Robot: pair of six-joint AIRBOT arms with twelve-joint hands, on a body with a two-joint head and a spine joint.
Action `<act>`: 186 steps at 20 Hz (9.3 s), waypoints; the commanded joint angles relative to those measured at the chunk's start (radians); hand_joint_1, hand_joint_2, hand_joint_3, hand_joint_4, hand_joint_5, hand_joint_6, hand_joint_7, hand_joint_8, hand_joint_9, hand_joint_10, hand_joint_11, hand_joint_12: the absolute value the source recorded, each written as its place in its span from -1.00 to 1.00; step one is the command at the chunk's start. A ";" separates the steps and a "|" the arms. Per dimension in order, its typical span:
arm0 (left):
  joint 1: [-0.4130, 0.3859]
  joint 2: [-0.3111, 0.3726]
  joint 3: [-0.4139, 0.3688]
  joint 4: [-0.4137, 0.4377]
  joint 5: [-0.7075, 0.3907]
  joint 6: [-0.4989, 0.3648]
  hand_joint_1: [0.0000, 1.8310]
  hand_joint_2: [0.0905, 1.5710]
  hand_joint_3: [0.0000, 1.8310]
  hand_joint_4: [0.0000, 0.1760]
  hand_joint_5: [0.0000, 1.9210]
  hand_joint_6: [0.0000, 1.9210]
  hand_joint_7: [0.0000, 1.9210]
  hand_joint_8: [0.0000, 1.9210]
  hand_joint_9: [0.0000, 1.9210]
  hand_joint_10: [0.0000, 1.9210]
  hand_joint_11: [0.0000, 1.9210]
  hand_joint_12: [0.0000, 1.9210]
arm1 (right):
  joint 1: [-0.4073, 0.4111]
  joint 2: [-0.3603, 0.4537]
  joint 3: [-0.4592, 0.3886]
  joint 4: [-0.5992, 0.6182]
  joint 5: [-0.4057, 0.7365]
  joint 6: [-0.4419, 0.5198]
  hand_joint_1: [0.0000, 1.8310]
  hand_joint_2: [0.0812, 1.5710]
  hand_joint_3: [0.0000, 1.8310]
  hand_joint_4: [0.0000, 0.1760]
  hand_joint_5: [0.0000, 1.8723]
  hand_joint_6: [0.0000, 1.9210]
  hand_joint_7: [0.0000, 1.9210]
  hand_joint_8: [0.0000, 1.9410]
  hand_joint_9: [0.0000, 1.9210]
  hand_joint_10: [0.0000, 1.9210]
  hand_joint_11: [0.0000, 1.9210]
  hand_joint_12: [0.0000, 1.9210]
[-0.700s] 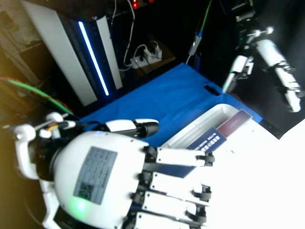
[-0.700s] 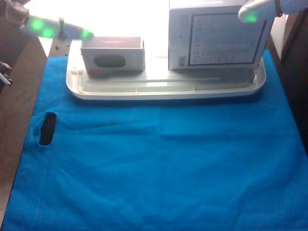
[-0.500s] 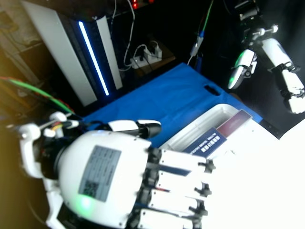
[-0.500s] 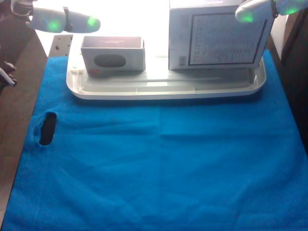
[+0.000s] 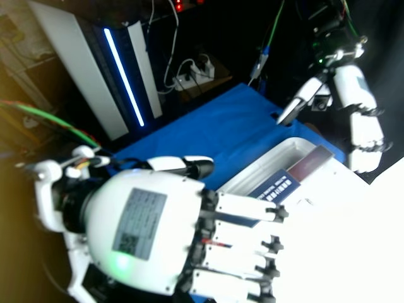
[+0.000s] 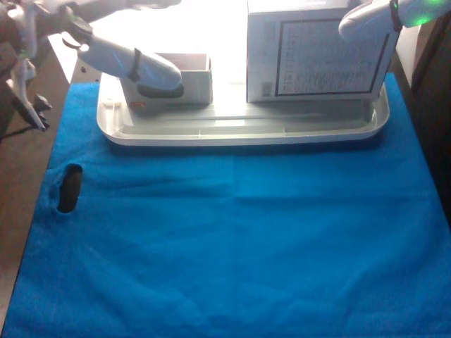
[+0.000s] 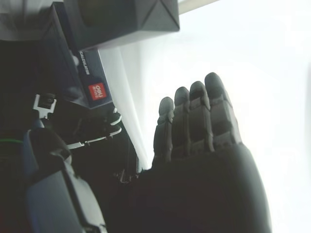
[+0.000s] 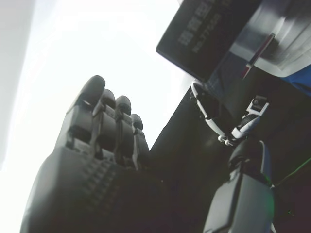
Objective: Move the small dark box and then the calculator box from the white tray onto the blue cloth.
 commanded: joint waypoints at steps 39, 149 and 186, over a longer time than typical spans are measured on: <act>-0.028 0.278 -0.281 0.045 -0.224 -0.038 0.50 0.33 -1.00 -1.00 0.09 -0.25 0.08 -0.06 0.05 0.18 -0.21 0.28 | 0.008 0.002 -0.018 0.019 0.096 0.007 -0.26 -0.06 -1.00 -0.14 -0.93 -1.00 -0.82 -1.00 -0.74 -1.00 -1.00 0.04; 0.191 0.193 -0.244 -0.562 -0.363 0.385 -0.42 0.03 -1.00 0.68 -1.00 -1.00 -0.90 -1.00 -0.93 -1.00 -1.00 -0.71 | 0.049 0.114 -0.223 -0.284 0.156 0.192 0.23 0.49 -1.00 -1.00 -0.10 0.23 0.25 -0.17 0.23 0.39 0.15 0.72; 0.251 0.239 -0.304 -0.655 -0.477 0.427 -0.36 0.10 -1.00 0.83 -1.00 -1.00 -0.87 -1.00 -0.89 -1.00 -1.00 -0.48 | -0.125 0.063 -0.257 -0.394 0.094 0.192 -0.11 -0.06 -1.00 -0.86 -0.49 -1.00 -0.28 -1.00 -0.33 -0.94 -0.82 0.25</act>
